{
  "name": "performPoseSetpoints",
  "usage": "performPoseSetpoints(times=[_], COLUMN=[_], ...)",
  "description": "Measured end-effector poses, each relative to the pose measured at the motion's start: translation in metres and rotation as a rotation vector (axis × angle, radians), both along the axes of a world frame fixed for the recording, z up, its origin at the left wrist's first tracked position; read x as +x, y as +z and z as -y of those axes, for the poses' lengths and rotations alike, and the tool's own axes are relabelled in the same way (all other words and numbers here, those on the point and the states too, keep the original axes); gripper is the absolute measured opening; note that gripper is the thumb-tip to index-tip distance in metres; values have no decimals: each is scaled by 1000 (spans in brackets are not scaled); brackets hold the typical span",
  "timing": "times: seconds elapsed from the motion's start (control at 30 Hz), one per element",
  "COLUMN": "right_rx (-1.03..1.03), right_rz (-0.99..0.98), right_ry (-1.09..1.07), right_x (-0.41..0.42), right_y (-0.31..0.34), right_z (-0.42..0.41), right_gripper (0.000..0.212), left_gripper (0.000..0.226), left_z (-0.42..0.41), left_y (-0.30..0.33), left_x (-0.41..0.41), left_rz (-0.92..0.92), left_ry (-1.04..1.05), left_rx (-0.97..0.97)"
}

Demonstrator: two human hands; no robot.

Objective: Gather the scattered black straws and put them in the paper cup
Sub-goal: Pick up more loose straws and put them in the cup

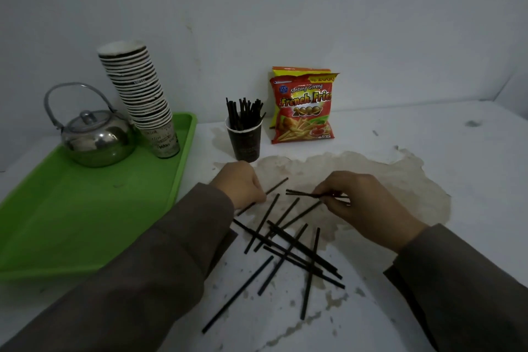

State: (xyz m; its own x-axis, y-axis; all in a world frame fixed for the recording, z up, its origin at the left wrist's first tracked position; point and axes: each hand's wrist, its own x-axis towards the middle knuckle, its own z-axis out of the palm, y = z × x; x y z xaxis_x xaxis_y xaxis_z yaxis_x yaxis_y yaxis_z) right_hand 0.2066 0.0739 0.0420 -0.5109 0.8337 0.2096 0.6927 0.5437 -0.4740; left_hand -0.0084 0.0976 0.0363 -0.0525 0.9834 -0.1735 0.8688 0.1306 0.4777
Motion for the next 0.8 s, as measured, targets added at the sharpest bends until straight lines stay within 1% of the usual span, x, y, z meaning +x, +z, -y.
performPoseSetpoints(times=[0.07,0.17,0.27,0.37,0.43,0.5,0.57,0.67,0.8], right_rx=[-36,-107,-209,-370,-494,-609,-695,-771,-856], right_rz=[-1,26,13,-136,-252,-372,-482,-576,-705], right_ry=[-18,-87,-144,-179,-206,-230,-254,-282,-305], right_x=[-1,-2,-2,-1,-1,-2,-4,-6,-9], right_y=[-2,-8,-12,-13,-12,-11,-11,-13,-11], right_z=[4,11,18,21,22,24,27,27,21], right_gripper=[15,16,15,5,8,8,6,7,5], left_gripper=[11,7,11,28,35,32,22,15,13], left_z=[13,23,24,18,12,4,-3,-11,-17], left_y=[-1,-7,-7,-3,-3,-2,-1,1,3], left_x=[2,8,10,15,21,27,30,31,25], left_rz=[-7,-23,-34,-76,-114,-124,-102,-65,6], left_ry=[-49,-52,-52,-67,-71,-71,-75,-50,-46], left_rx=[-45,-38,-51,-68,-75,-116,-183,-270,-266])
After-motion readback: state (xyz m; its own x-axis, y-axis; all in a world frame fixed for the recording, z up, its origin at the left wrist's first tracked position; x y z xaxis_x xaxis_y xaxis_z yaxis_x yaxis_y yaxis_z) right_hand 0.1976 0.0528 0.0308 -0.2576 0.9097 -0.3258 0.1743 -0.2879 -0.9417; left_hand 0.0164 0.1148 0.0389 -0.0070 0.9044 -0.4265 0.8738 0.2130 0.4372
